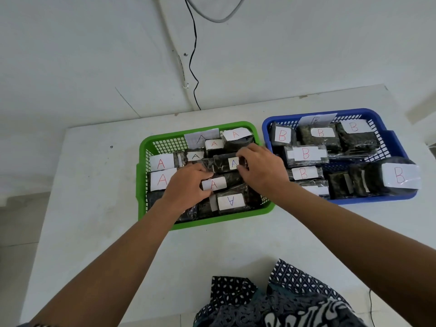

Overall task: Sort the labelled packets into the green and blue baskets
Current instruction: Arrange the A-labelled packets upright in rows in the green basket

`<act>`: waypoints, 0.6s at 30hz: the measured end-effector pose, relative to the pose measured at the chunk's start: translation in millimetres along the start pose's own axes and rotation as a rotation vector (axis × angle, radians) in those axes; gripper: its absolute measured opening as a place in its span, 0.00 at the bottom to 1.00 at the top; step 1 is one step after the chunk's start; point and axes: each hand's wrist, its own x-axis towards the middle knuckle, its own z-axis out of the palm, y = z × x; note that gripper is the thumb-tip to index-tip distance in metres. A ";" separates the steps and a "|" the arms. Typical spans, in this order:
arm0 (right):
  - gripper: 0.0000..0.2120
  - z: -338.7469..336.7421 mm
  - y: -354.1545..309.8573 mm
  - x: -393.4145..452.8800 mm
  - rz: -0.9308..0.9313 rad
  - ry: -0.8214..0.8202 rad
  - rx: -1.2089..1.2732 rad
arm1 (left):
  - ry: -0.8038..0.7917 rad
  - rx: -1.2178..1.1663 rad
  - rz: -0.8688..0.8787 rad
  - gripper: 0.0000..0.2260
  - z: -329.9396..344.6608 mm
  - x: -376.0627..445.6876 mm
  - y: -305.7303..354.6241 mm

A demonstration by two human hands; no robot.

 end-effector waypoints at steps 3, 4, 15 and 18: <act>0.21 2.9 2.4 15.0 -0.098 -0.093 -0.121 | -0.025 -0.010 0.020 0.23 -0.4 -0.7 -3.8; 0.23 4.5 1.7 16.8 -0.112 -0.112 -0.162 | -0.026 -0.017 0.022 0.23 -0.3 -1.1 -4.3; 0.18 -14.9 9.7 46.7 0.055 0.043 0.120 | 0.085 -0.241 -0.075 0.27 -8.2 22.5 7.8; 0.24 -11.0 4.5 62.8 0.145 -0.129 0.046 | 0.075 -0.266 -0.072 0.24 -8.9 29.5 6.5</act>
